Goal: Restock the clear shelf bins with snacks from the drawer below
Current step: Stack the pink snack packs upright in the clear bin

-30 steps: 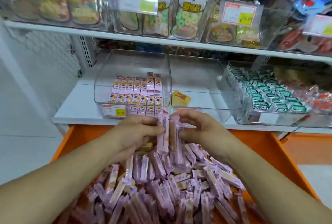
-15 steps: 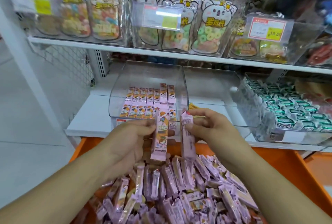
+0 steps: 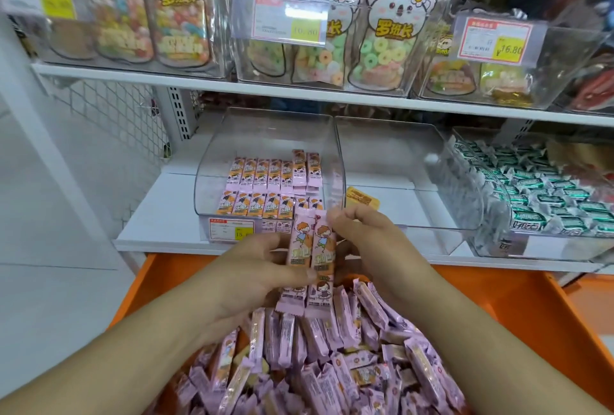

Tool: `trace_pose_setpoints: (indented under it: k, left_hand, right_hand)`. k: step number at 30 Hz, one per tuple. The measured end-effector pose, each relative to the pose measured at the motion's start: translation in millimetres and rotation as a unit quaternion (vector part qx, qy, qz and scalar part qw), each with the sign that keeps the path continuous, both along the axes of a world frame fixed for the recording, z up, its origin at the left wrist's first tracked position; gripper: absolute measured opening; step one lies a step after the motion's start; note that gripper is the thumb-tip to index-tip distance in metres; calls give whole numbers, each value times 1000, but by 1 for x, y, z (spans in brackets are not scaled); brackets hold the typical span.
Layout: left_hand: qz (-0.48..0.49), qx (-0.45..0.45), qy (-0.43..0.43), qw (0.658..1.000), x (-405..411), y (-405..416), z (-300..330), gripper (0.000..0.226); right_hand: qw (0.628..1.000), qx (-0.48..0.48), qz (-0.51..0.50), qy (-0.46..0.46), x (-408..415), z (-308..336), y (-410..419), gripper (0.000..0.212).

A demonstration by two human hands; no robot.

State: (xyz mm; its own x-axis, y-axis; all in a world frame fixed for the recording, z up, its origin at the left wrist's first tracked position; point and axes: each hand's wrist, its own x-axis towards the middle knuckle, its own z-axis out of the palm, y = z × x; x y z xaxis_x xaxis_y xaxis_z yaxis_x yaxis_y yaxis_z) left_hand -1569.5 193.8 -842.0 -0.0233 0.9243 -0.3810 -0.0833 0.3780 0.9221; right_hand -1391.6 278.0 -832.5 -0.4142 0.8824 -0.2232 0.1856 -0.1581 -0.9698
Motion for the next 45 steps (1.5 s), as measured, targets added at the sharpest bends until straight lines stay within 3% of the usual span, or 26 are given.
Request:
trace_pose_setpoints:
  k: [4,7,13,17,20,23,26,36,45]
  left_hand:
    - [7,6,4,1000,4,-1,4,30]
    - [20,15,19,1000,6,0,2,9]
    - [72,39,75,994,-4,11,-2,28]
    - [100,61,98,988,-23,30,8,38]
    - [122,79,119,982,-44,60,17,26]
    - [170,80,156,970,-63,102,16,30]
    - [206,58,173,961,-79,146,6,47]
    - [167,-2,211,963,-90,217,-41,67]
    - [126,34,312,941,-96,212,-57,73]
  right_hand:
    - [998,43,4,-39,4,5,-1,34]
    - [999,48,4,-13,3,7,-4,16]
    - [999,37,-2,6,-5,9,-10,16]
    - [989,136,-32,-43,-10,12,0,26]
    - [959,242,-43,-140,-8,14,13,40]
    - [962,233,-53,-134,-7,10,27,40]
    - [963,232,-56,-125,-6,3,37,35]
    - [962,236,-51,-128,-13,-7,49,34]
    - [956,249,-48,-145,-14,-9,51,38]
